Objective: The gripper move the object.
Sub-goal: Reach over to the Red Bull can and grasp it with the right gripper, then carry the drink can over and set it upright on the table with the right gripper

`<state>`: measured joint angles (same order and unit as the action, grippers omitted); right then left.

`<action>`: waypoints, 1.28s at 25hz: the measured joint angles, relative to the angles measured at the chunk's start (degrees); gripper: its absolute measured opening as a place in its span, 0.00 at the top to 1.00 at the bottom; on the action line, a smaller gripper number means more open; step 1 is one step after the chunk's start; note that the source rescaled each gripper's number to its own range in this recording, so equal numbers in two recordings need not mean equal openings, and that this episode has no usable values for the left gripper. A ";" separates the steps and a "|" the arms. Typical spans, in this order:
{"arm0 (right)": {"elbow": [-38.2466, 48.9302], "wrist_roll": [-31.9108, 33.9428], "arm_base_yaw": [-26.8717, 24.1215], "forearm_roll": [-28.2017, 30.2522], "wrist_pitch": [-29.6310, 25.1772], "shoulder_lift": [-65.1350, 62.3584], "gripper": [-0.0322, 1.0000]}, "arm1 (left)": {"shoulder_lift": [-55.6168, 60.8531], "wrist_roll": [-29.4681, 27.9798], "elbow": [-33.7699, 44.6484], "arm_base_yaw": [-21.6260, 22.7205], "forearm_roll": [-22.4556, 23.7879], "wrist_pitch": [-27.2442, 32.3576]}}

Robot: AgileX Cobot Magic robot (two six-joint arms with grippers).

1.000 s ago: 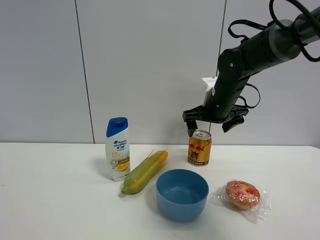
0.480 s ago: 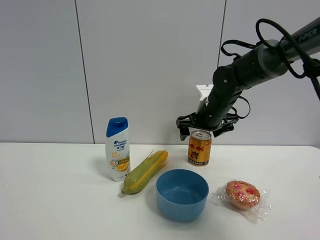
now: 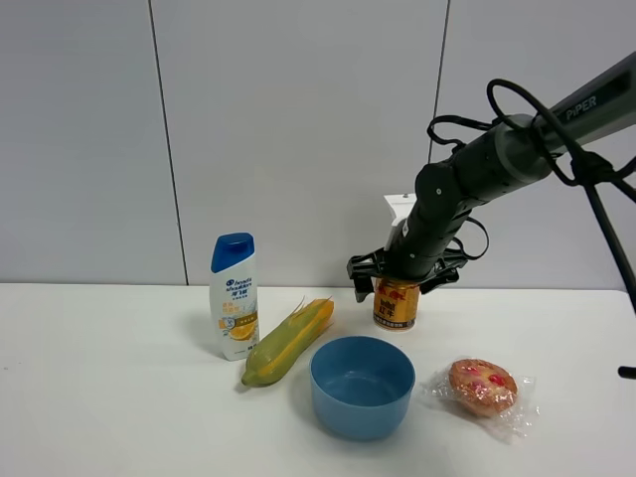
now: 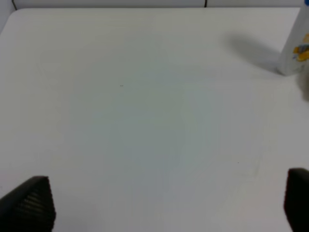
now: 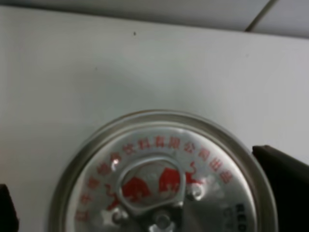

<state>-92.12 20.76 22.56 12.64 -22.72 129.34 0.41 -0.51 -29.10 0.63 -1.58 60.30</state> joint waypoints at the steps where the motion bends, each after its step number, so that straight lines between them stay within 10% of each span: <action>1: 0.00 0.00 0.00 0.00 0.25 0.07 0.00 | 0.00 0.00 0.00 0.00 0.00 0.00; 17: 0.00 0.00 -0.59 1.33 1.42 0.20 0.21 | 0.00 0.00 0.00 0.00 0.00 0.00; 29: 0.00 -0.66 -0.71 3.25 0.80 0.20 0.66 | 0.00 0.04 0.00 0.00 0.00 0.00; 32: 0.00 -0.80 -0.71 3.18 0.69 0.20 0.90 | 0.00 -0.02 0.00 0.00 0.00 0.00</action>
<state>-92.12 19.97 21.86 15.82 -22.03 129.54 0.41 -0.53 -29.10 0.63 -1.58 60.30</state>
